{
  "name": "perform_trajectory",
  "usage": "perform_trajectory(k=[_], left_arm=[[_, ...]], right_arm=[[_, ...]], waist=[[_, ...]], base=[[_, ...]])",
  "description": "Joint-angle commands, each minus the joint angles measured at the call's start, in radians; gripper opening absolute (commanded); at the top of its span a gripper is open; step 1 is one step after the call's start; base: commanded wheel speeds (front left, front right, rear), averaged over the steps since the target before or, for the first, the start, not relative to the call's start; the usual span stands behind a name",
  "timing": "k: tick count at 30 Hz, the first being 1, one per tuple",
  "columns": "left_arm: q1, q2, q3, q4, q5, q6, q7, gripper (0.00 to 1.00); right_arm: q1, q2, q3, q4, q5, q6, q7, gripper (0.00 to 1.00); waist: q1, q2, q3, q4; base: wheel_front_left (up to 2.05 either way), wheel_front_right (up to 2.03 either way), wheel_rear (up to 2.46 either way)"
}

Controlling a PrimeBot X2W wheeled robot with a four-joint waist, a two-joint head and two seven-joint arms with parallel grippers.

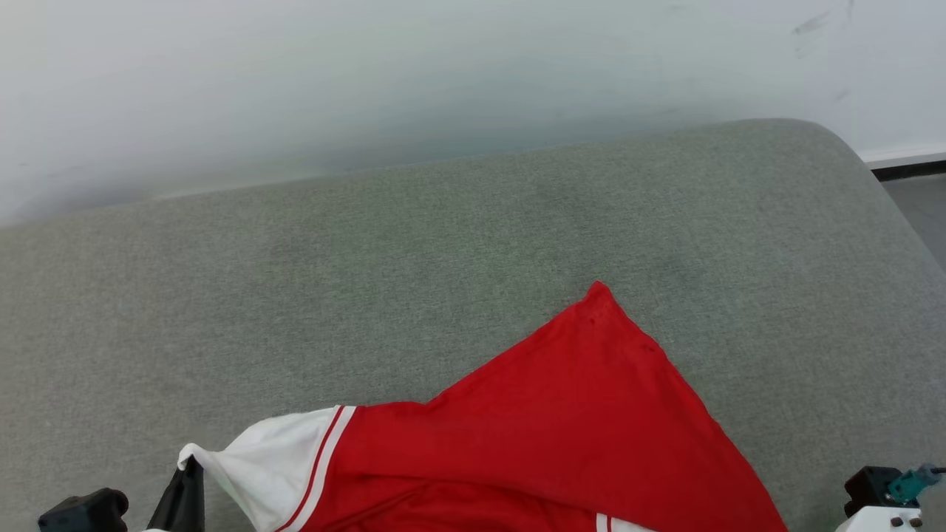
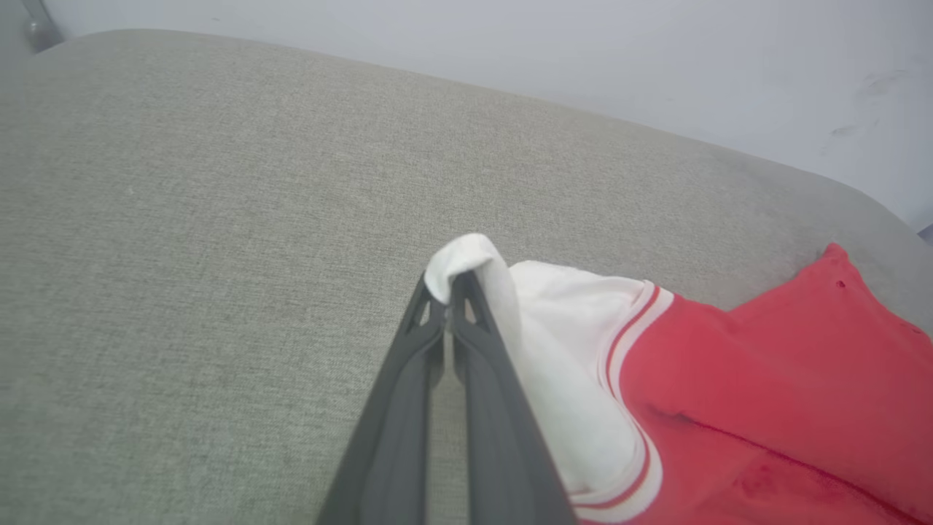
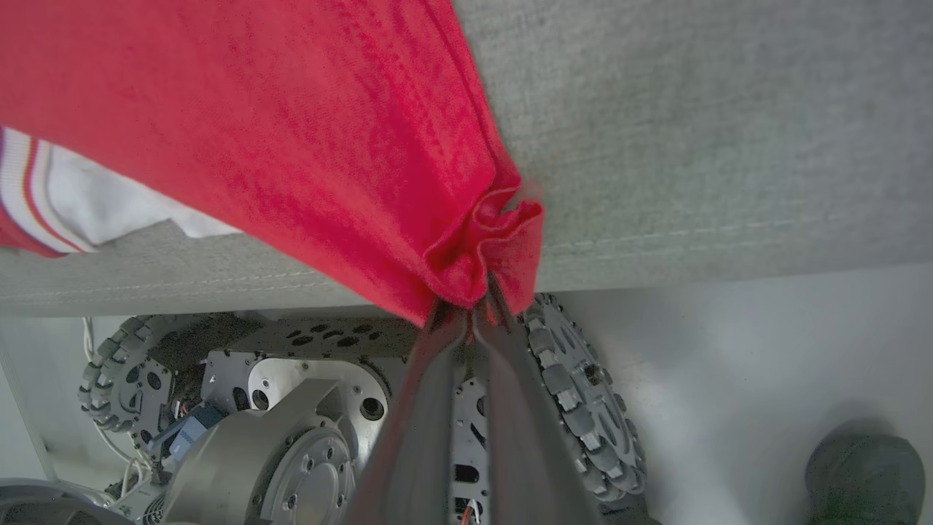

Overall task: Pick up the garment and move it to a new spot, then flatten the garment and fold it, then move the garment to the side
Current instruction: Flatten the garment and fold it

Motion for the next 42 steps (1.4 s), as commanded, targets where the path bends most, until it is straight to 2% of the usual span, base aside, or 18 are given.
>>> perform_trajectory(k=[1, 4, 10, 13, 17, 22, 29, 31, 39, 40, 41, 42], left_arm=[[0.006, 0.003, 0.002, -0.005, -0.001, 0.007, 0.004, 0.00], [-0.006, 0.004, -0.003, -0.013, 0.002, 0.008, 0.010, 0.00], [-0.041, 0.007, -0.018, -0.027, 0.013, 0.010, 0.024, 0.00], [-0.071, 0.003, -0.031, -0.034, 0.020, 0.005, 0.025, 0.00], [-0.123, -0.012, -0.056, -0.034, 0.032, -0.008, 0.026, 0.00], [-0.192, -0.030, -0.095, -0.022, 0.052, -0.035, 0.019, 0.00], [-0.273, -0.071, -0.136, 0.013, 0.067, -0.071, -0.004, 0.00], [-0.292, -0.083, -0.146, 0.026, 0.067, -0.080, -0.010, 0.00], [-0.339, -0.112, -0.169, 0.072, 0.064, -0.110, -0.032, 0.00], [-0.348, -0.117, -0.171, 0.092, 0.061, -0.118, -0.041, 0.00], [-0.348, -0.118, -0.171, 0.096, 0.060, -0.121, -0.045, 0.00], [-0.349, -0.119, -0.170, 0.102, 0.058, -0.123, -0.046, 0.00]], right_arm=[[0.011, 0.018, -0.021, -0.031, -0.014, -0.001, -0.023, 1.00], [0.023, 0.072, -0.080, -0.093, -0.028, -0.001, -0.106, 1.00], [-0.062, 0.117, -0.136, -0.140, -0.058, 0.000, -0.447, 1.00], [-0.138, 0.140, -0.153, -0.088, -0.058, 0.000, -0.593, 1.00], [-0.274, 0.119, -0.141, 0.038, -0.049, -0.001, -0.670, 1.00], [-0.460, 0.040, -0.057, 0.191, -0.025, 0.000, -0.588, 1.00], [-0.674, -0.061, 0.119, 0.339, 0.020, -0.001, -0.275, 1.00], [-0.712, -0.070, 0.167, 0.363, 0.034, 0.000, -0.207, 1.00], [-0.749, -0.065, 0.279, 0.477, 0.096, -0.001, -0.084, 1.00], [-0.732, -0.051, 0.316, 0.536, 0.118, 0.000, -0.033, 0.43], [-0.730, -0.049, 0.327, 0.543, 0.122, 0.000, -0.031, 0.00], [-0.732, -0.047, 0.337, 0.548, 0.130, 0.000, -0.035, 0.00]], waist=[[0.0004, 0.0000, 0.000, -0.015], [0.0004, 0.0000, 0.008, -0.019], [0.0004, 0.0000, 0.029, 0.003], [0.0004, 0.0000, 0.048, 0.028], [0.0004, 0.0000, 0.079, 0.076], [0.0004, 0.0000, 0.133, 0.150], [0.0004, 0.0000, 0.193, 0.233], [0.0004, 0.0000, 0.209, 0.251], [0.0004, 0.0000, 0.248, 0.290], [0.0004, 0.0000, 0.251, 0.295], [0.0004, 0.0000, 0.250, 0.294], [0.0004, 0.0000, 0.248, 0.292]], base=[[0.00, 0.00, 0.00], [0.00, 0.00, 0.00], [0.00, 0.00, 0.00], [0.00, 0.00, 0.00], [0.00, 0.00, 0.00], [0.00, 0.00, 0.00], [0.00, 0.00, 0.00], [0.00, 0.00, 0.00], [0.00, 0.00, 0.00], [0.00, 0.00, 0.00], [0.00, 0.00, 0.00], [0.00, 0.00, 0.00]])
